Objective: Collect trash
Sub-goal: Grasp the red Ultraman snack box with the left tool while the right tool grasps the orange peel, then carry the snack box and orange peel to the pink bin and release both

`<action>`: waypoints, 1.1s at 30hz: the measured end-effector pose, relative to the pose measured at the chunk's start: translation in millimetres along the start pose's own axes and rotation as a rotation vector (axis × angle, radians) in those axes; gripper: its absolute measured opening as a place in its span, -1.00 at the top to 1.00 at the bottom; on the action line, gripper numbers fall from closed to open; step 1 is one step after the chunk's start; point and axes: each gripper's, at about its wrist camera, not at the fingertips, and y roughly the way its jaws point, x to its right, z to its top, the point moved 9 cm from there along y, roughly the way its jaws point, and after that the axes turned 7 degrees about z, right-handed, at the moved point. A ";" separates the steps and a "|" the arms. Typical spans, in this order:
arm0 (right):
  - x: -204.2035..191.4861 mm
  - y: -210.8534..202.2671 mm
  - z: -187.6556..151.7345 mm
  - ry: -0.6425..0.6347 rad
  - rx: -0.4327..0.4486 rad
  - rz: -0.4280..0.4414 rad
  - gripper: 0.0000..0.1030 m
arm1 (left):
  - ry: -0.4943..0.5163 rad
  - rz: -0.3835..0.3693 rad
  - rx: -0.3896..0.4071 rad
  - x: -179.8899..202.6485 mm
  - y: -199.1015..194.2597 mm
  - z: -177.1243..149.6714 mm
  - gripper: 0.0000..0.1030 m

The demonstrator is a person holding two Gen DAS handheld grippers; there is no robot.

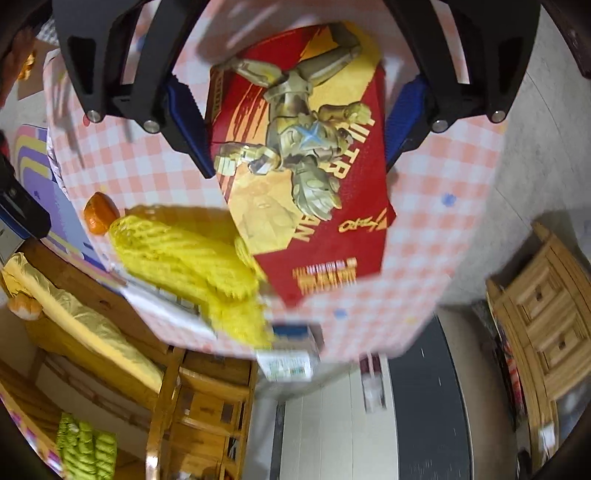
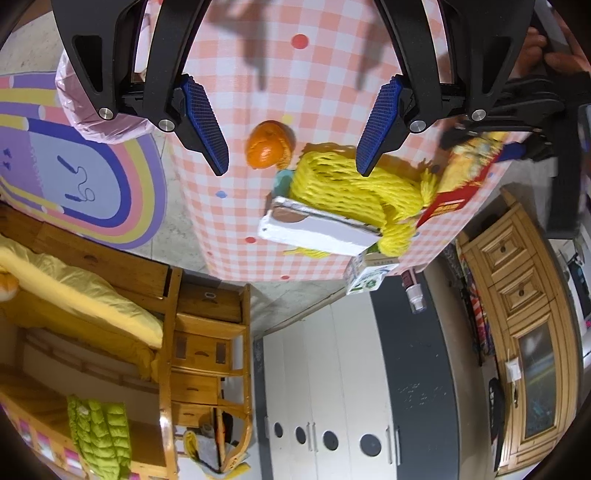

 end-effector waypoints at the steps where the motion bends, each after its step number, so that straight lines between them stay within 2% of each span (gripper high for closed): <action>1: 6.1 -2.1 0.5 0.012 0.006 -0.013 -0.28 | 0.007 0.014 0.043 -5.3 -8.3 4.4 -0.60; 3: 17.0 -4.1 1.0 0.044 0.011 -0.028 -0.23 | 0.007 0.038 0.120 -15.8 -23.4 13.3 -0.60; 6: 31.9 -4.8 1.4 0.102 0.014 -0.038 -0.23 | -0.008 0.035 0.172 -24.8 -35.9 20.3 -0.60; 9: 35.2 1.9 -1.3 0.111 -0.010 -0.041 -0.23 | -0.008 0.020 0.174 -24.2 -39.0 21.0 -0.60; 16: 8.0 45.5 -20.2 -0.058 -0.166 -0.055 -0.21 | 0.041 -0.006 0.171 -5.6 -40.0 20.0 -0.60; 20: 9.2 61.7 -27.2 -0.092 -0.222 -0.087 0.04 | 0.072 -0.004 0.162 3.8 -35.9 16.4 -0.60; 23: 17.1 69.8 -33.6 -0.060 -0.264 -0.094 0.21 | 0.083 -0.002 0.161 6.8 -35.8 15.8 -0.60; 25: 21.1 72.9 -37.4 -0.038 -0.284 -0.081 0.26 | 0.080 -0.004 0.162 8.2 -36.2 16.0 -0.60; 27: 21.8 72.6 -37.5 -0.037 -0.283 -0.079 0.44 | 0.078 -0.004 0.164 8.2 -36.7 16.0 -0.60; 29: 20.6 71.0 -37.9 -0.037 -0.283 -0.071 0.54 | 0.077 -0.008 0.167 7.3 -37.7 15.6 -0.60; 31: 17.4 65.8 -34.9 -0.040 -0.264 -0.060 0.57 | 0.079 -0.017 0.176 5.3 -39.1 15.6 -0.60; 33: 13.3 52.0 -26.6 -0.050 -0.210 -0.060 0.57 | 0.084 -0.038 0.191 6.0 -43.5 14.7 -0.60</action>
